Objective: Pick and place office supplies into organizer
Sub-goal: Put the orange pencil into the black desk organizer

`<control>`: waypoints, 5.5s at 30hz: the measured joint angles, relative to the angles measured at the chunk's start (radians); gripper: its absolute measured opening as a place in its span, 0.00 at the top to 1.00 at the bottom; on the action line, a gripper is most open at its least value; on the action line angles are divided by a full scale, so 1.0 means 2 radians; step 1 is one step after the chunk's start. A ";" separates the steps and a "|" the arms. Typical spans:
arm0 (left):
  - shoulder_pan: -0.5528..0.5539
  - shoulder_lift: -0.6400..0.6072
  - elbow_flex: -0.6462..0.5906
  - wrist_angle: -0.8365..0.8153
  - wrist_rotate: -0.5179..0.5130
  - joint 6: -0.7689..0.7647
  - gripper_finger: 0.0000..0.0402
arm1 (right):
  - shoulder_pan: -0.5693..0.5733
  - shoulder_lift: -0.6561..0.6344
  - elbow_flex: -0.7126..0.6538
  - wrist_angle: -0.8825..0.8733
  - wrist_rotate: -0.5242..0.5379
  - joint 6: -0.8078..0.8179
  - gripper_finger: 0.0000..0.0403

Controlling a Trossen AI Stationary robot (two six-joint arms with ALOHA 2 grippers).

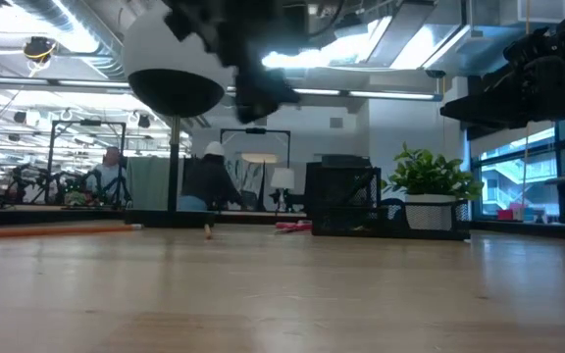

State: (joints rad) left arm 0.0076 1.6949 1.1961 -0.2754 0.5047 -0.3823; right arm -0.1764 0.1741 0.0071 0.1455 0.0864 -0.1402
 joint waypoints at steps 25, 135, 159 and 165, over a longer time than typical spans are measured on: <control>0.011 -0.001 -0.060 -0.437 -0.252 -0.223 0.53 | 0.000 0.000 0.000 0.006 0.000 -0.010 0.64; 0.158 0.026 -0.051 0.367 -0.191 0.150 0.95 | 0.000 0.000 0.000 0.015 0.000 -0.009 0.64; 0.171 0.109 -0.051 0.360 -0.191 0.211 0.95 | 0.000 0.000 0.000 0.014 0.001 -0.008 0.64; 0.171 0.118 -0.051 0.353 -0.189 0.211 0.95 | 0.000 0.000 0.000 0.014 0.001 -0.009 0.64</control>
State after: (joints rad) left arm 0.3492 1.9312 1.0935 0.4309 0.1263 0.0396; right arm -0.1766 0.1741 0.0071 0.1738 0.0887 -0.1587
